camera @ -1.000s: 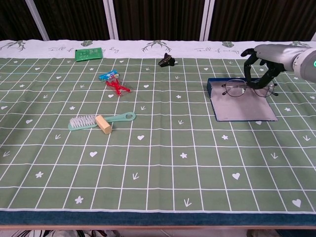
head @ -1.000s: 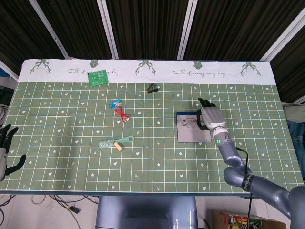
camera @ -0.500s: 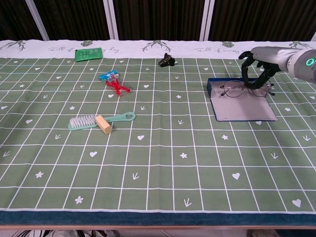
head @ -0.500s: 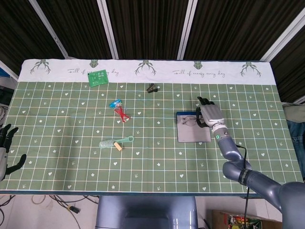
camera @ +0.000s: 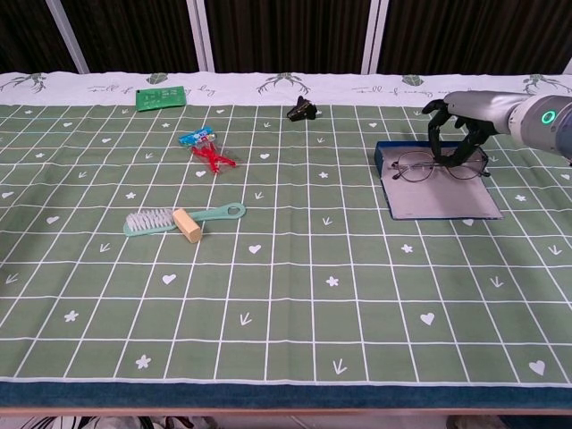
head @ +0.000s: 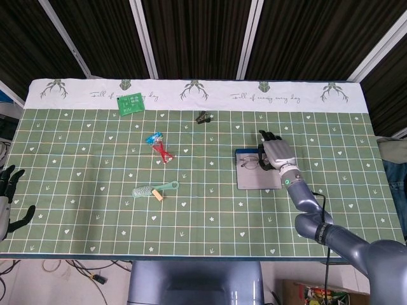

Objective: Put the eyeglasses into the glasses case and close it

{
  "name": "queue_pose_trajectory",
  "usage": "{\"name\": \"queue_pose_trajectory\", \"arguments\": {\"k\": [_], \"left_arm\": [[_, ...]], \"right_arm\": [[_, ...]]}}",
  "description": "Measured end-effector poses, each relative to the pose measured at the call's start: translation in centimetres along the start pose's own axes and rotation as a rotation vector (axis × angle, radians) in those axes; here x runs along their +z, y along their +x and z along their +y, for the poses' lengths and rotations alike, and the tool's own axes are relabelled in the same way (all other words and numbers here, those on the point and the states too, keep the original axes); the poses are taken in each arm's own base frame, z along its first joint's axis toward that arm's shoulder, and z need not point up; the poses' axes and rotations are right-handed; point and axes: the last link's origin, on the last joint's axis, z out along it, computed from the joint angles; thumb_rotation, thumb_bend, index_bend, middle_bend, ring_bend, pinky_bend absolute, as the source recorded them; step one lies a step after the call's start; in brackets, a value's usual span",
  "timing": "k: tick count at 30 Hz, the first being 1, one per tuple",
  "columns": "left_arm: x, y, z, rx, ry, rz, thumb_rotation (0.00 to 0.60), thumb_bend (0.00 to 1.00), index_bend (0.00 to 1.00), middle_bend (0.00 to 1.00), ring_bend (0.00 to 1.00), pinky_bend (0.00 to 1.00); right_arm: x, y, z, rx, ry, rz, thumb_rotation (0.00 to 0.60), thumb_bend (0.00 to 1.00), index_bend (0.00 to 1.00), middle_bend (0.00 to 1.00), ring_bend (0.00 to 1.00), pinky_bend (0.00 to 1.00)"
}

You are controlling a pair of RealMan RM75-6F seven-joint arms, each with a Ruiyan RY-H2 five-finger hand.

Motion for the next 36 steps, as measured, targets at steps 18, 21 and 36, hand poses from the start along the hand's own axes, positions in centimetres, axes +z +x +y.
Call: {"name": "queue_pose_trajectory", "arguments": {"k": [18, 21, 36], "left_arm": [[0.01, 0.0, 0.0, -0.001, 0.0, -0.002, 0.6, 0.32, 0.07, 0.0, 0.0, 0.0], [0.0, -0.01, 0.02, -0.001, -0.001, -0.003, 0.6, 0.32, 0.07, 0.0, 0.0, 0.0], [-0.04, -0.06, 0.01, 0.004, 0.001, -0.007, 0.6, 0.32, 0.07, 0.0, 0.0, 0.0]], "right_arm": [[0.87, -0.15, -0.53, -0.007, 0.0, -0.011, 0.6, 0.49, 0.61, 0.03, 0.07, 0.17], [0.94, -0.09, -0.56, -0.008, 0.0, -0.013, 0.6, 0.49, 0.57, 0.03, 0.07, 0.17], [0.04, -0.09, -0.15, -0.021, 0.008, -0.021, 0.6, 0.49, 0.34, 0.02, 0.05, 0.17]]}}
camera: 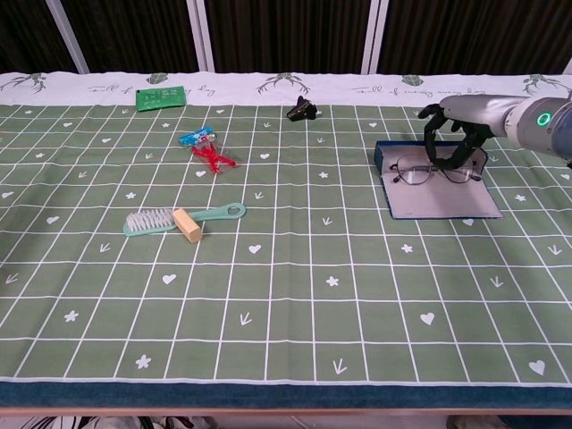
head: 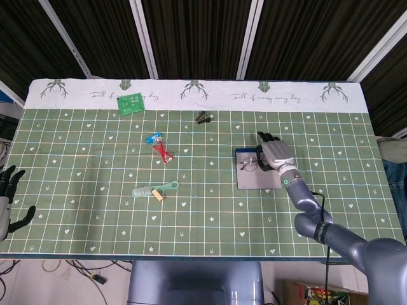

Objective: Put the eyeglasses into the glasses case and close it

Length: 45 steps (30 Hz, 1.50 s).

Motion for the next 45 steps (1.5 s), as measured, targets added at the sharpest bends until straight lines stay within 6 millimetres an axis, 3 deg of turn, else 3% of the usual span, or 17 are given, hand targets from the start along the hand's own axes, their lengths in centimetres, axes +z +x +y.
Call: {"name": "queue_pose_trajectory", "arguments": {"k": [10, 17, 28, 34, 41, 45], "left_arm": [[-0.1, 0.0, 0.0, 0.005, 0.005, -0.004, 0.6, 0.32, 0.07, 0.0, 0.0, 0.0], [0.0, 0.0, 0.0, 0.004, 0.003, -0.003, 0.6, 0.32, 0.07, 0.0, 0.0, 0.0], [0.0, -0.1, 0.2, 0.001, -0.004, -0.009, 0.6, 0.32, 0.07, 0.0, 0.0, 0.0], [-0.1, -0.1, 0.2, -0.001, -0.005, -0.01, 0.6, 0.32, 0.07, 0.0, 0.0, 0.0], [-0.2, 0.0, 0.2, -0.007, -0.005, -0.009, 0.6, 0.32, 0.07, 0.0, 0.0, 0.0], [-0.2, 0.0, 0.1, -0.007, -0.004, -0.014, 0.6, 0.32, 0.07, 0.0, 0.0, 0.0]], "right_arm": [[-0.8, 0.2, 0.0, -0.007, 0.01, 0.013, 0.6, 0.47, 0.31, 0.02, 0.05, 0.17], [-1.7, 0.5, -0.2, 0.032, 0.018, 0.036, 0.6, 0.36, 0.27, 0.02, 0.04, 0.17], [-7.4, -0.1, -0.5, 0.082, 0.072, 0.076, 0.6, 0.32, 0.21, 0.07, 0.06, 0.17], [-9.8, -0.8, -0.2, 0.044, 0.061, 0.072, 0.6, 0.38, 0.21, 0.23, 0.24, 0.18], [-10.3, -1.1, -0.1, 0.019, 0.046, 0.067, 0.6, 0.48, 0.2, 0.5, 0.54, 0.48], [-10.3, -1.3, -0.3, -0.005, 0.041, 0.051, 0.6, 0.59, 0.2, 0.61, 0.64, 0.57]]}}
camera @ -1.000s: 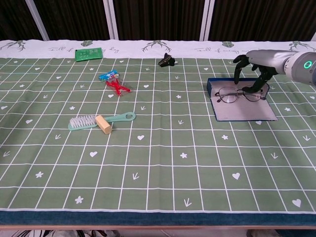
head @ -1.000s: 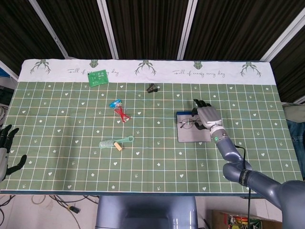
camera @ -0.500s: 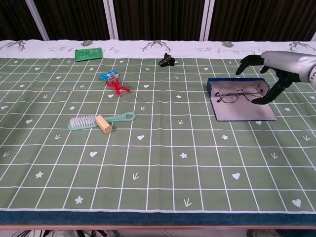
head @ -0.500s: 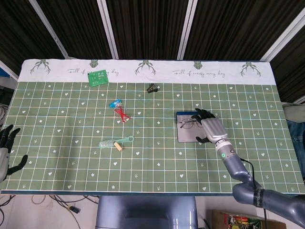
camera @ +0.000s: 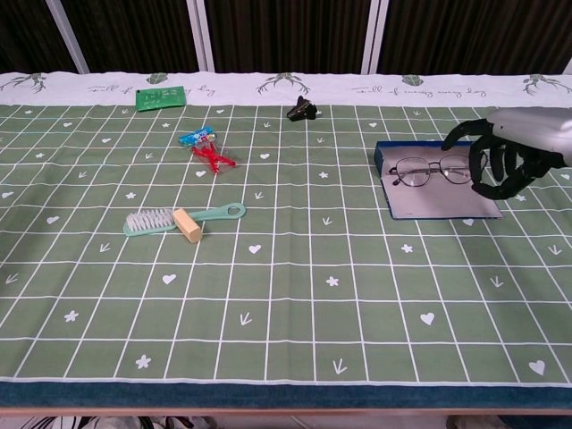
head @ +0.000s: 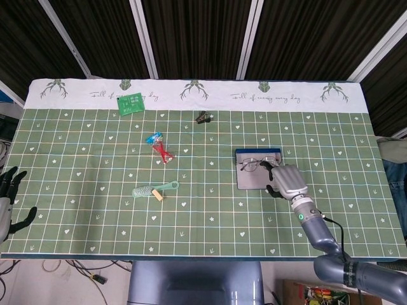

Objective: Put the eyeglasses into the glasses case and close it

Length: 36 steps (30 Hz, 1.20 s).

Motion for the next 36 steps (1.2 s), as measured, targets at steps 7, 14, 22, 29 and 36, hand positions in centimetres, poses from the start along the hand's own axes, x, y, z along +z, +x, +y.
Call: {"name": "queue_pose_trajectory", "arguments": {"k": [7, 14, 22, 29, 36], "left_arm": [[0.1, 0.0, 0.0, 0.001, 0.003, 0.003, 0.6, 0.32, 0.07, 0.0, 0.0, 0.0], [0.1, 0.0, 0.0, 0.003, 0.007, 0.001, 0.6, 0.32, 0.07, 0.0, 0.0, 0.0], [0.1, 0.0, -0.1, 0.005, 0.012, -0.007, 0.6, 0.32, 0.07, 0.0, 0.0, 0.0], [0.1, 0.0, -0.1, 0.004, 0.015, -0.007, 0.6, 0.32, 0.07, 0.0, 0.0, 0.0], [0.1, 0.0, -0.1, 0.005, 0.016, -0.008, 0.6, 0.32, 0.07, 0.0, 0.0, 0.0]], "right_arm": [[0.3, -0.3, 0.0, -0.036, -0.033, -0.029, 0.6, 0.67, 0.2, 0.67, 0.68, 0.57], [0.9, -0.8, -0.1, -0.057, -0.062, -0.076, 0.6, 0.71, 0.2, 0.68, 0.68, 0.57], [1.7, -1.2, -0.5, -0.06, -0.074, -0.093, 0.6, 0.71, 0.18, 0.69, 0.7, 0.59], [2.3, -1.4, -0.8, -0.066, -0.083, -0.103, 0.6, 0.71, 0.16, 0.69, 0.7, 0.59], [2.8, -1.6, -0.7, -0.065, -0.1, -0.107, 0.6, 0.72, 0.15, 0.69, 0.69, 0.59]]}}
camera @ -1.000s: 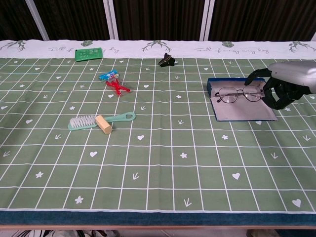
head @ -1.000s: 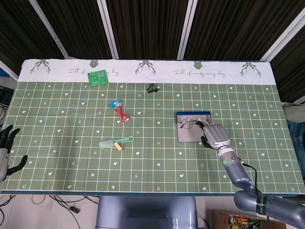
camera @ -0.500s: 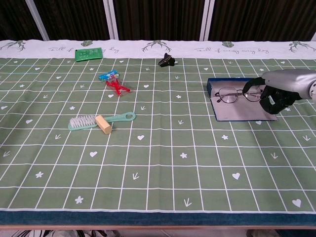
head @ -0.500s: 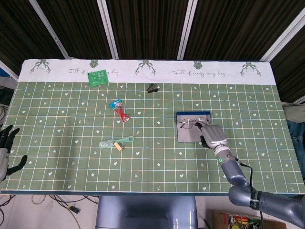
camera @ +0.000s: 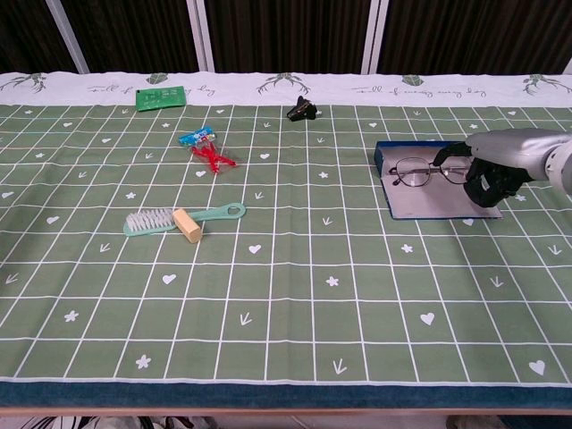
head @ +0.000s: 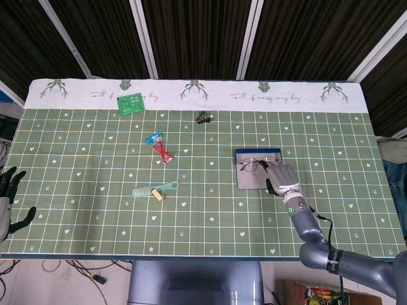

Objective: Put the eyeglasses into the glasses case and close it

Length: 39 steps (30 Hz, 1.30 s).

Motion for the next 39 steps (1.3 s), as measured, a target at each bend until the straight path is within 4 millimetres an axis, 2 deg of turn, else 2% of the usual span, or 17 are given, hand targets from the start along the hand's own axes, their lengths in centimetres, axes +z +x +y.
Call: {"name": "queue_pose_trajectory", "arguments": {"k": [39], "left_arm": [[0.0, -0.1, 0.0, 0.004, 0.002, -0.005, 0.6, 0.32, 0.07, 0.0, 0.0, 0.0]], "right_arm": [[1.4, 0.0, 0.1, 0.008, -0.025, -0.01, 0.6, 0.73, 0.13, 0.69, 0.69, 0.59]]}}
